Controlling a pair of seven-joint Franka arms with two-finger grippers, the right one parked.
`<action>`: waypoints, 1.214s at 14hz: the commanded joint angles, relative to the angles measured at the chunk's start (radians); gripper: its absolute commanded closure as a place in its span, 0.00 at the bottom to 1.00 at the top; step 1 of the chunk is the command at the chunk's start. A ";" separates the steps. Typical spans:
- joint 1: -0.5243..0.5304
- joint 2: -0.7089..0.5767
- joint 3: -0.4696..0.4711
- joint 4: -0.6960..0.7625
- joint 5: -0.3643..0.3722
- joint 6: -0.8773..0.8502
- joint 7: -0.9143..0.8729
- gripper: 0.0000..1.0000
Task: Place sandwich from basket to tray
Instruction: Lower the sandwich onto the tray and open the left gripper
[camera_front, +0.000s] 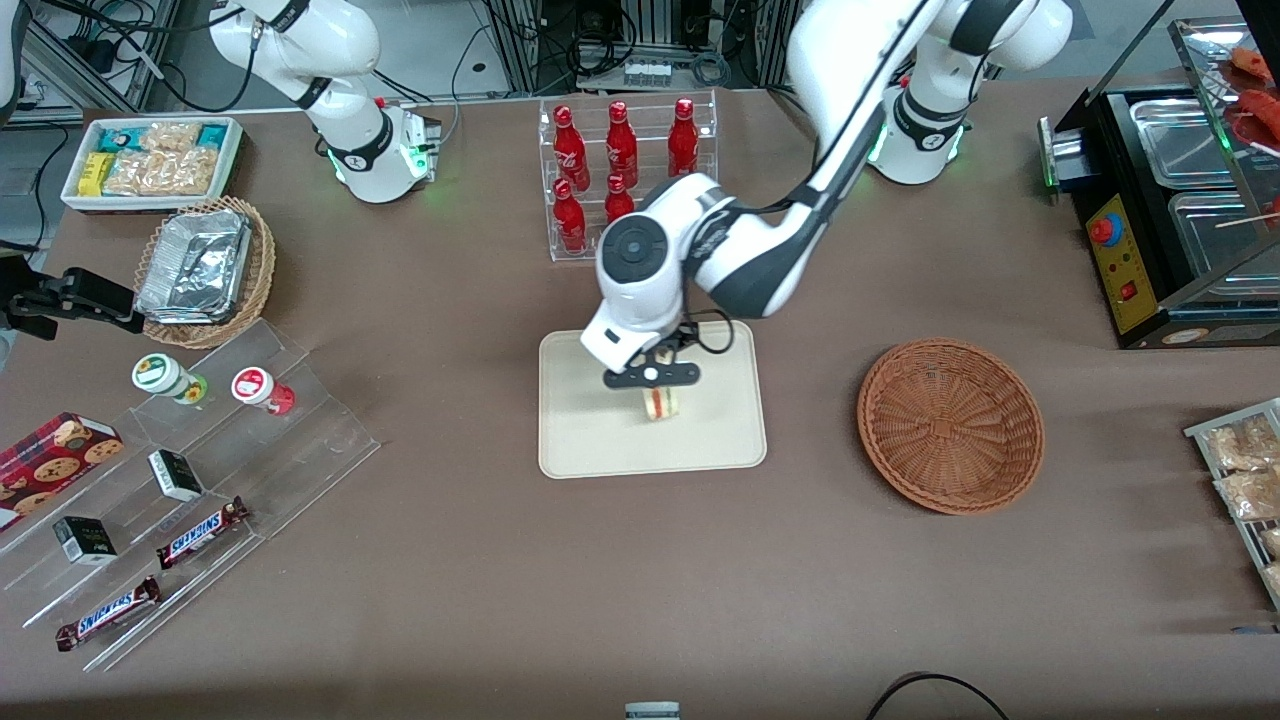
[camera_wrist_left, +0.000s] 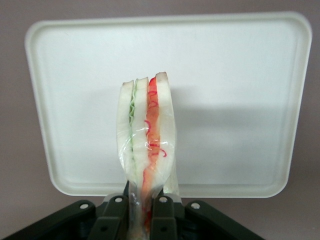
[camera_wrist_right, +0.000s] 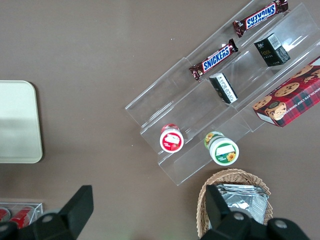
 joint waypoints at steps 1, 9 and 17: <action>-0.037 0.060 0.014 0.041 0.006 -0.003 -0.016 1.00; -0.060 0.120 0.014 0.035 0.012 0.066 -0.002 1.00; -0.051 0.102 0.019 0.038 0.026 0.049 -0.008 0.00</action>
